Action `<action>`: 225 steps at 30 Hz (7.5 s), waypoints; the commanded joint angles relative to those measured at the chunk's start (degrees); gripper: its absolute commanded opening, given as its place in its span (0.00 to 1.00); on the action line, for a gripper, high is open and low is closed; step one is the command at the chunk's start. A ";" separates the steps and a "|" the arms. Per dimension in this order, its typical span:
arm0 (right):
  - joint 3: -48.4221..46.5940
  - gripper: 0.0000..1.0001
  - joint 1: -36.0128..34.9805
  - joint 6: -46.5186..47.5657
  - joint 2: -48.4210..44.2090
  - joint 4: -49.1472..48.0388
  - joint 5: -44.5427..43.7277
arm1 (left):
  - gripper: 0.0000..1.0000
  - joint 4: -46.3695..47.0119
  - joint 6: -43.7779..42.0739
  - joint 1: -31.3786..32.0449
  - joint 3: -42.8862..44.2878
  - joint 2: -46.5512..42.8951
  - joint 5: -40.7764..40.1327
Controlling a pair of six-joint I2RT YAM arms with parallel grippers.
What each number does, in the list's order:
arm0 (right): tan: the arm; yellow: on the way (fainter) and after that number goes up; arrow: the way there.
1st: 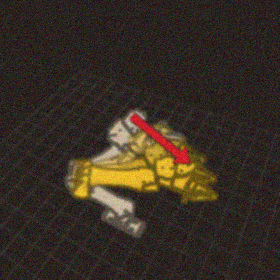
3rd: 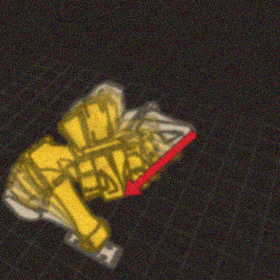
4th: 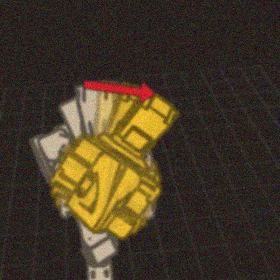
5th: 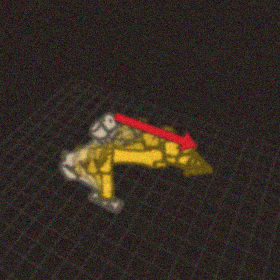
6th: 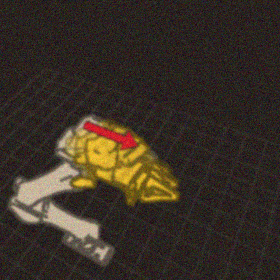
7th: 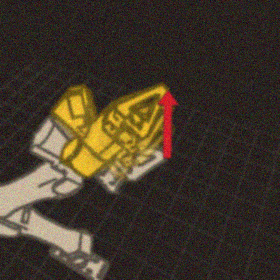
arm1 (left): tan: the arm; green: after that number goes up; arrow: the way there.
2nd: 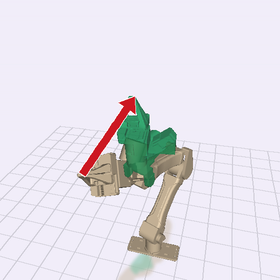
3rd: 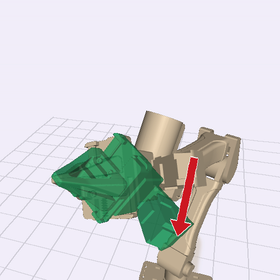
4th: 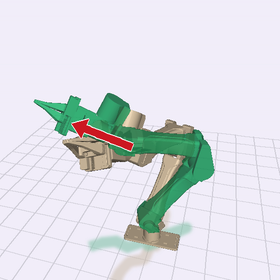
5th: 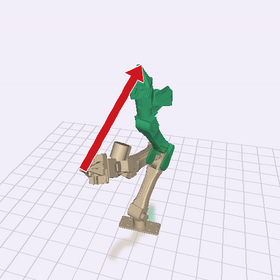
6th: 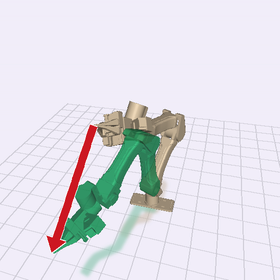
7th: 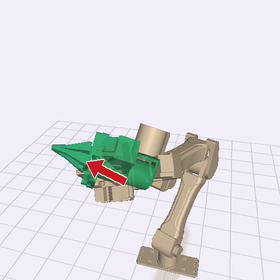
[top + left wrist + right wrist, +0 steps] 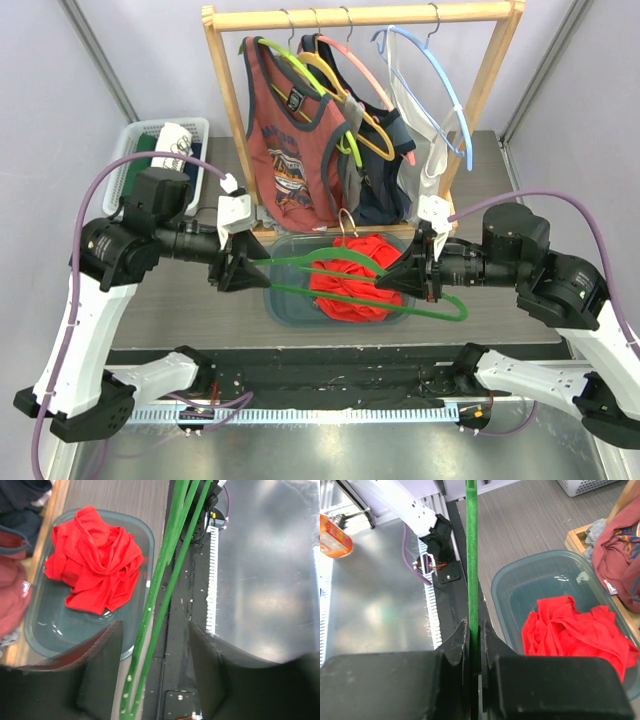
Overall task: Remove the tank top from the hanger
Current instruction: Place the hanger at the clothesline.
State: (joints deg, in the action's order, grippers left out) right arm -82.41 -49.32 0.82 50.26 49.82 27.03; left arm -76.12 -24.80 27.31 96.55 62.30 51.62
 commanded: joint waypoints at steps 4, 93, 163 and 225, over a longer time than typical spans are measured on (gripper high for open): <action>-0.38 0.01 0.10 5.33 -0.51 -3.41 -4.69 | 0.13 -4.13 -2.27 0.11 2.77 0.71 3.23; 4.19 0.76 0.19 -4.07 -9.04 -17.65 -33.00 | 0.00 48.69 34.47 -3.32 8.47 8.09 -65.41; 3.22 0.72 0.10 -3.90 -12.03 -12.03 -35.46 | 0.00 54.32 26.56 -2.09 7.43 15.57 -76.93; 3.31 0.70 0.10 -5.83 -14.66 -6.93 -36.95 | 0.00 49.14 32.88 18.21 25.69 29.80 -75.79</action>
State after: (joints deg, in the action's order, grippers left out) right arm -77.32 -49.36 -4.95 35.38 42.61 -8.29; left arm -32.97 7.49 42.26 117.27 90.06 -25.47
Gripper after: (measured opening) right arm 0.704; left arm 0.076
